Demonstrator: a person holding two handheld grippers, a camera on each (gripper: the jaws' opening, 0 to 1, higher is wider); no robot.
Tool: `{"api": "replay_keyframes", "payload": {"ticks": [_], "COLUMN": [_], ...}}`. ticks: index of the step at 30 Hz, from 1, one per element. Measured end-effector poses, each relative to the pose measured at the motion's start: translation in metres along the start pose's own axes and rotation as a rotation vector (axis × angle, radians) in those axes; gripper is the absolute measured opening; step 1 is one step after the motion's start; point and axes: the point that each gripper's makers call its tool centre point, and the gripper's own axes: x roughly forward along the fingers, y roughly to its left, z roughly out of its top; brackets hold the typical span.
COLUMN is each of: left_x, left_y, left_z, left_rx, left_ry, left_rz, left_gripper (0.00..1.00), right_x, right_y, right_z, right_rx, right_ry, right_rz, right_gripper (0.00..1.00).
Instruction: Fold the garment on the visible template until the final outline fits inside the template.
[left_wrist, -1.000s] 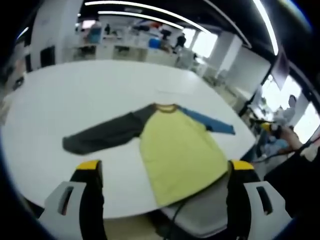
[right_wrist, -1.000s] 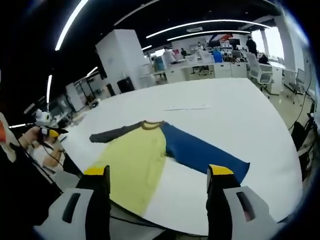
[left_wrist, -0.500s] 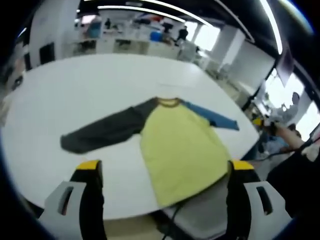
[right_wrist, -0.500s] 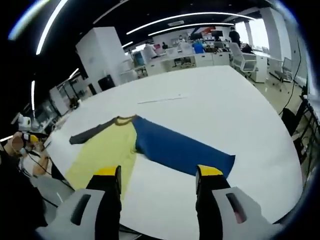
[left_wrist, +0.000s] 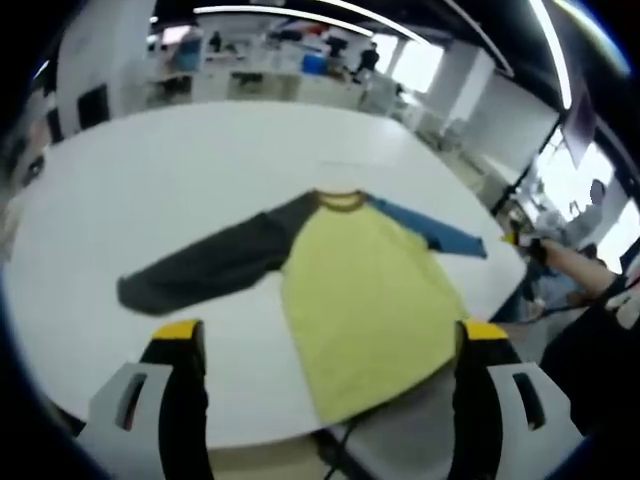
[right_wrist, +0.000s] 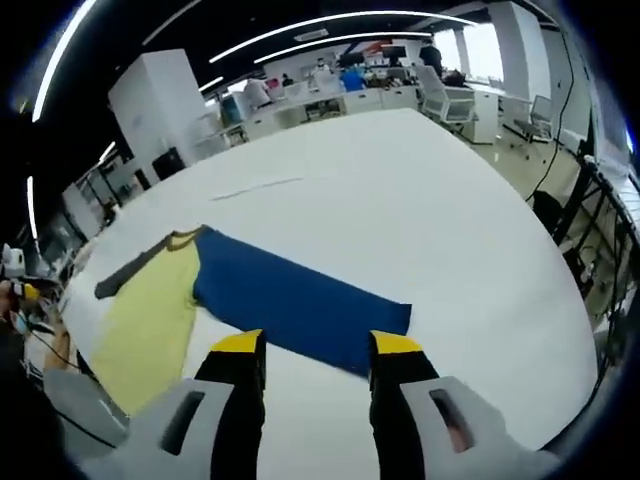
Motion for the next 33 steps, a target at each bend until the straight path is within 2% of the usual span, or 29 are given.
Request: {"api": "replay_keyframes", "payload": {"ticks": [3, 13, 22, 33], "left_x": [0.002, 0.008, 0.012, 0.019], "left_y": [0.001, 0.004, 0.005, 0.005], "left_z": [0.002, 0.005, -0.005, -0.006], "left_rx": [0.000, 0.002, -0.001, 0.002], "left_ry": [0.004, 0.022, 0.063, 0.091], "left_rz": [0.005, 0.022, 0.038, 0.044], "left_gripper": [0.99, 0.99, 0.99, 0.99], "right_x": [0.007, 0.033, 0.050, 0.068], "right_y": [-0.011, -0.040, -0.065, -0.074], "right_z": [0.000, -0.007, -0.016, -0.024], "right_rx": [0.003, 0.030, 0.031, 0.042], "right_ry": [0.012, 0.060, 0.108, 0.142], "right_rz": [-0.011, -0.043, -0.091, -0.111], "right_gripper": [0.34, 0.32, 0.26, 0.21]}}
